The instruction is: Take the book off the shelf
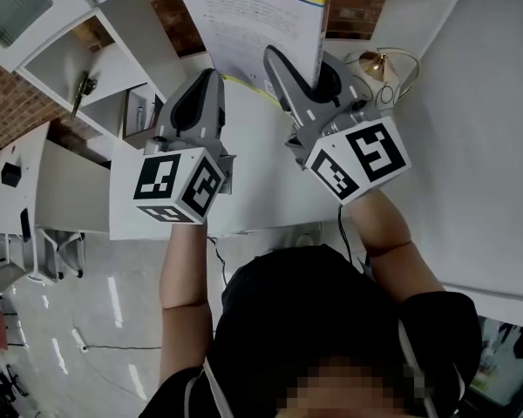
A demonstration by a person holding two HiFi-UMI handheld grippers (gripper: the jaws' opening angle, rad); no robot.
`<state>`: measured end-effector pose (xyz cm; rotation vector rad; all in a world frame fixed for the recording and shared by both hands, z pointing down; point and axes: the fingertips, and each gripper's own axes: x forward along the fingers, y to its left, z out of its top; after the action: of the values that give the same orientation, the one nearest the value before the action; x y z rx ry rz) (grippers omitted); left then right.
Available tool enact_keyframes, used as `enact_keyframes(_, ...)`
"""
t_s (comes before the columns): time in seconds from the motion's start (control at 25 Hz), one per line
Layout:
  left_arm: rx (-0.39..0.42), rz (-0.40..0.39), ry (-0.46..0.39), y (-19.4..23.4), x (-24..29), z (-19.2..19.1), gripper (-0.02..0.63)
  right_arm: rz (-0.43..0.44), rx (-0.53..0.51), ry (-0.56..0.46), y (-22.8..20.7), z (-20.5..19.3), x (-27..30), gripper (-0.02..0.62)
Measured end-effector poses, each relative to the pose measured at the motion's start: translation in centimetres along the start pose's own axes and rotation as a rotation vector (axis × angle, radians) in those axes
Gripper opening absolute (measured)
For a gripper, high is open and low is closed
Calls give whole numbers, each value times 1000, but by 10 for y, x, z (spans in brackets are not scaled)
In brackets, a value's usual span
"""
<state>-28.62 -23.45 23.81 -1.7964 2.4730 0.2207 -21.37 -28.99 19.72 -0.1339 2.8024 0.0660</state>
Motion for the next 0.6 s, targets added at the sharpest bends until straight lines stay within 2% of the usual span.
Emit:
enact_keyframes(0.2, -20, 1, 45, 5, -11, -24, 6, 35, 15, 46, 9, -29, -3, 64)
enact_keyframes(0.6, -67, 34, 71, 16, -31, -68, 6, 64, 103, 130, 25, -87, -13, 64)
